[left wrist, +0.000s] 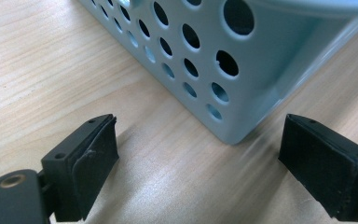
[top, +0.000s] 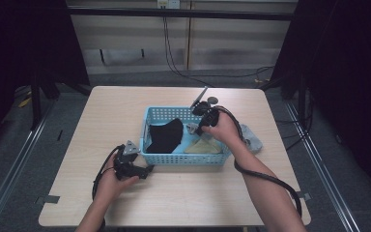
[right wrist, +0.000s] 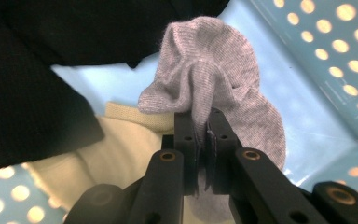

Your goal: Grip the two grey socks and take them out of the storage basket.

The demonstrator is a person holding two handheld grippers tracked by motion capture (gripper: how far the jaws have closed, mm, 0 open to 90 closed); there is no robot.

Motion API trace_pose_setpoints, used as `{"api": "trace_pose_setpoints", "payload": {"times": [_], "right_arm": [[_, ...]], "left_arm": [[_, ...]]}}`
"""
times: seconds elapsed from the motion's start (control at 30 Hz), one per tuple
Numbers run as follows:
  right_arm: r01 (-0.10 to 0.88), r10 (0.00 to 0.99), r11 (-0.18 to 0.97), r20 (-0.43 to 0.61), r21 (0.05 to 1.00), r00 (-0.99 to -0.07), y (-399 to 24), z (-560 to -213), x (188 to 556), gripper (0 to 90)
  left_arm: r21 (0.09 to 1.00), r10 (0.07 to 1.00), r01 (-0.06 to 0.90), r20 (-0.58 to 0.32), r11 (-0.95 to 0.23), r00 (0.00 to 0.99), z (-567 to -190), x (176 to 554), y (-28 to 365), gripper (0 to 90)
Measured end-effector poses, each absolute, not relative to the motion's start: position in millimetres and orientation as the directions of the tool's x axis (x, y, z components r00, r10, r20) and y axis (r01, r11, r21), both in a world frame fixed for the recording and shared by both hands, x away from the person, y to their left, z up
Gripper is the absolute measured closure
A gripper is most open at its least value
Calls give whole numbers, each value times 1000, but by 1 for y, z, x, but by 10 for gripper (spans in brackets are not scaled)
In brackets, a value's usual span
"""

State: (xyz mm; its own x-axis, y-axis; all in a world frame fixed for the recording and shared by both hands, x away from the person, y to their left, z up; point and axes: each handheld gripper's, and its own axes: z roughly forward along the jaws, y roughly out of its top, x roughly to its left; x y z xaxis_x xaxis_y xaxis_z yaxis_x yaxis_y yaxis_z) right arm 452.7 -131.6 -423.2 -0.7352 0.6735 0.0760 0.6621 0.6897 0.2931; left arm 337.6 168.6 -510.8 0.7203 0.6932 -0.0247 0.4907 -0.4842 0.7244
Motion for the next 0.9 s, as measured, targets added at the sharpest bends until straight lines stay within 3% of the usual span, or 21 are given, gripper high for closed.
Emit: {"api": "trace_pose_setpoints", "payload": {"times": [0.9], "right_arm": [[627, 649, 702, 59, 336, -758, -150, -368, 437, 853]], "left_arm": [[724, 692, 487, -18, -489, 722, -511, 338, 169, 107]]}}
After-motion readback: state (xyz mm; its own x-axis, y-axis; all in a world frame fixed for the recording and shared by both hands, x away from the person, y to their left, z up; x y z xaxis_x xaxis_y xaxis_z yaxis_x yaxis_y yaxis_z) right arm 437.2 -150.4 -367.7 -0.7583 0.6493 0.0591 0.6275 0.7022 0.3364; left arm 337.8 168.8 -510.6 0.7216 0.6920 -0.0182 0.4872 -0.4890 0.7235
